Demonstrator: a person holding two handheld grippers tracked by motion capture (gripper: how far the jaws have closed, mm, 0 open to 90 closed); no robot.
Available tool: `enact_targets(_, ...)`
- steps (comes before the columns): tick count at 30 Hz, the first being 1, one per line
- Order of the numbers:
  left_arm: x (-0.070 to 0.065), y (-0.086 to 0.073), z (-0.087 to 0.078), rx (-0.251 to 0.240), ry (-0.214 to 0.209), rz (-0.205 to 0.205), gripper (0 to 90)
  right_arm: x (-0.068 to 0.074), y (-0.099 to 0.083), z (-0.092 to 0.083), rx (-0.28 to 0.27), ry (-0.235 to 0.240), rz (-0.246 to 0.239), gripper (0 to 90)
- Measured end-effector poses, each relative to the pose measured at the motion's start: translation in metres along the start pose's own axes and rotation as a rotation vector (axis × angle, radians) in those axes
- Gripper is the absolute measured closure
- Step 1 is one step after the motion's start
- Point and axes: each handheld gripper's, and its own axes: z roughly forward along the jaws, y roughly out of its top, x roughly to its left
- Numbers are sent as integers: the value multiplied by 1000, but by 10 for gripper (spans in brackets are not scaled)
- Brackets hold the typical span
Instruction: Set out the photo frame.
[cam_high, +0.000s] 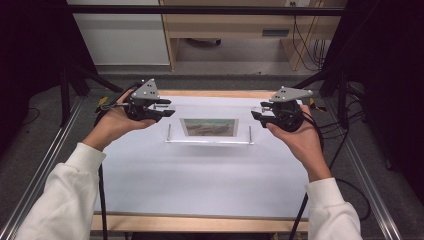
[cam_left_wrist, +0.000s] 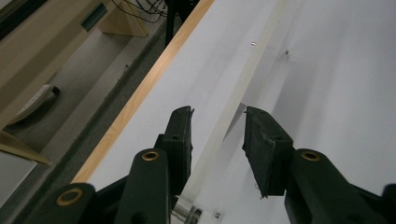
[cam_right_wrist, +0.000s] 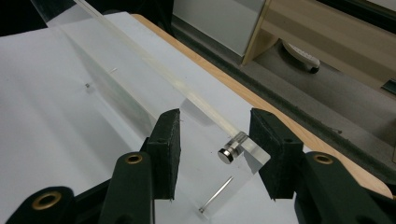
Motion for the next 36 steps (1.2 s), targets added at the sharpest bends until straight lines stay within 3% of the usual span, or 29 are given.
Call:
enact_targets(15,25,4,11,-16,-3,-35,583,-19,9,17,-16,5,41,528)
enact_targets(21,28,6,6,-108,53,-85,403,-24,11,22,-25,14,50,522)
enact_targets(24,26,5,-3,-152,94,-137,352,-27,12,25,-28,14,57,517)
enact_targets(29,16,-10,-18,-162,161,-182,295,-31,13,31,-35,11,70,507)
enact_targets(32,7,-21,-25,-183,206,-211,206,-34,14,34,-39,11,78,504)
enact_targets(36,-4,-40,-32,-165,228,-240,163,-37,15,37,-44,11,86,501)
